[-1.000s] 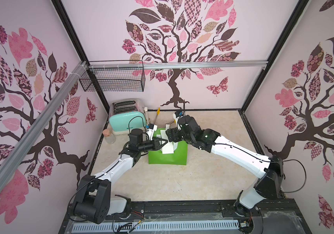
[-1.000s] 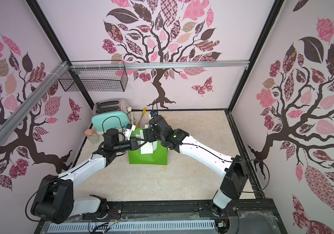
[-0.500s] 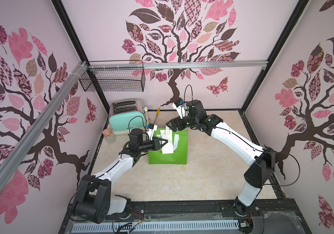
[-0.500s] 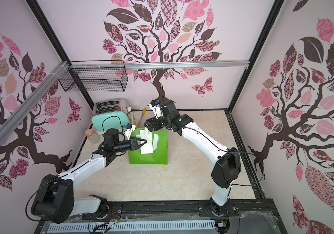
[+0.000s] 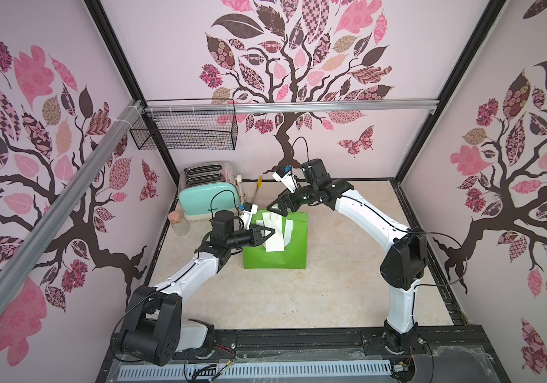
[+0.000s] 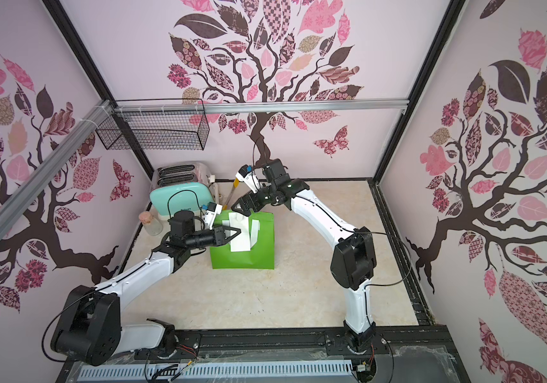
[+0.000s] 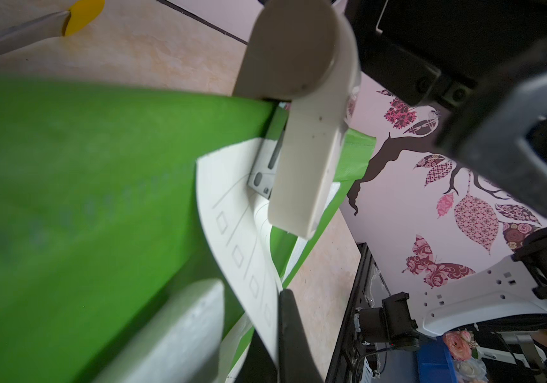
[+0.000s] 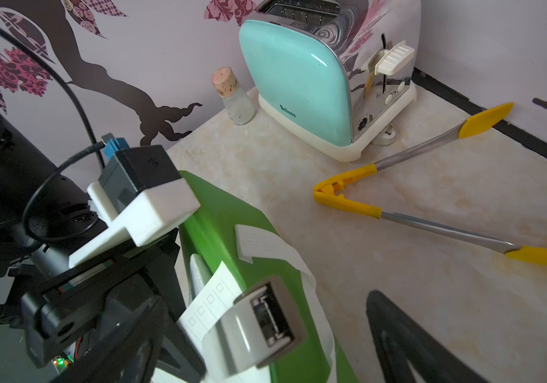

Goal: Staple the receipts to the bags
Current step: Staple the receipt to the takeout bag.

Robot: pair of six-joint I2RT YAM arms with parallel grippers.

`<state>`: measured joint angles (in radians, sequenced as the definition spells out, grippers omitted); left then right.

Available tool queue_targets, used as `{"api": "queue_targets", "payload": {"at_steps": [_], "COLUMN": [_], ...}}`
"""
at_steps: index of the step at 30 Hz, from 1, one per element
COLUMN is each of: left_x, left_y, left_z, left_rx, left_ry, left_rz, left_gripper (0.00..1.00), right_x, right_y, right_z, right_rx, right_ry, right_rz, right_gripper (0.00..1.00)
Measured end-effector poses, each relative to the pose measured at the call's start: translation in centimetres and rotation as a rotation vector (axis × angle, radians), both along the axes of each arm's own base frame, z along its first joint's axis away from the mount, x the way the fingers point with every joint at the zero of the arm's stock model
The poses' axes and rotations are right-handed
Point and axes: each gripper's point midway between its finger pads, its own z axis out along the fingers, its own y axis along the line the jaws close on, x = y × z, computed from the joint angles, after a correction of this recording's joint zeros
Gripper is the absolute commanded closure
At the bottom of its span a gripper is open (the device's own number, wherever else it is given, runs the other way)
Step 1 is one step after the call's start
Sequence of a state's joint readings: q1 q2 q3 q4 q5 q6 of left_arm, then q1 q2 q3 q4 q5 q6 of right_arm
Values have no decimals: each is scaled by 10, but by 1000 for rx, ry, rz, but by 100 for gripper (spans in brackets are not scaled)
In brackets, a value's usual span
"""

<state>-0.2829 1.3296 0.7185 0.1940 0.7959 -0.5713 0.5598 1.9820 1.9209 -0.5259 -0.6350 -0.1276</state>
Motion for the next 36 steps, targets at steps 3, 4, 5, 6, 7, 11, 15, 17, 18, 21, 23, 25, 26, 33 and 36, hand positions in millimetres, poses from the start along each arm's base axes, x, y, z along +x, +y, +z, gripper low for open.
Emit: {"api": "queue_targets", "payload": {"at_steps": [3,4,5,6,7,11,15,17,18,21,23,25,26,33,36], "left_x": [0,0,0,0,0,0,0,0,0,0,0,0,0,0,0], "left_y": [0,0,0,0,0,0,0,0,0,0,0,0,0,0,0], "left_z": [0,0,0,0,0,0,0,0,0,0,-1,-1,-1,-2,-3], "left_rx": [0,0,0,0,0,0,-1,0,0,-1,0,0,0,0,2], "left_ry": [0,0,0,0,0,0,0,2,1,1,2,4,5,5,9], "left_rz": [0,0,0,0,0,-1,-2,-2,-2,-2,-2,-2,-2,-2,-2], "left_gripper": [100,100,100,100,100,100,100,100,100,100,100,100,100,100,100], "right_x": [3,3,2,-1,-3,-12,-19,-20,-21,-21,-21,-21,-20,-23,-25], "right_y": [-4,-5,-4,-3,-1,4,7,8,8,9,10,9,9,9,10], "right_z": [-9,-13,-17,-21,-23,-25,-23,-23,-24,-28,-31,-33,-35,-37,-36], "right_rx": [2,2,2,3,4,23,43,49,51,51,49,47,46,44,46], "right_ry": [23,31,46,57,64,88,94,99,104,111,112,115,119,125,126], "right_rz": [28,37,51,66,80,130,169,179,184,193,198,200,200,212,221], "right_gripper": [3,3,3,3,3,7,10,11,12,18,23,24,27,32,44]}}
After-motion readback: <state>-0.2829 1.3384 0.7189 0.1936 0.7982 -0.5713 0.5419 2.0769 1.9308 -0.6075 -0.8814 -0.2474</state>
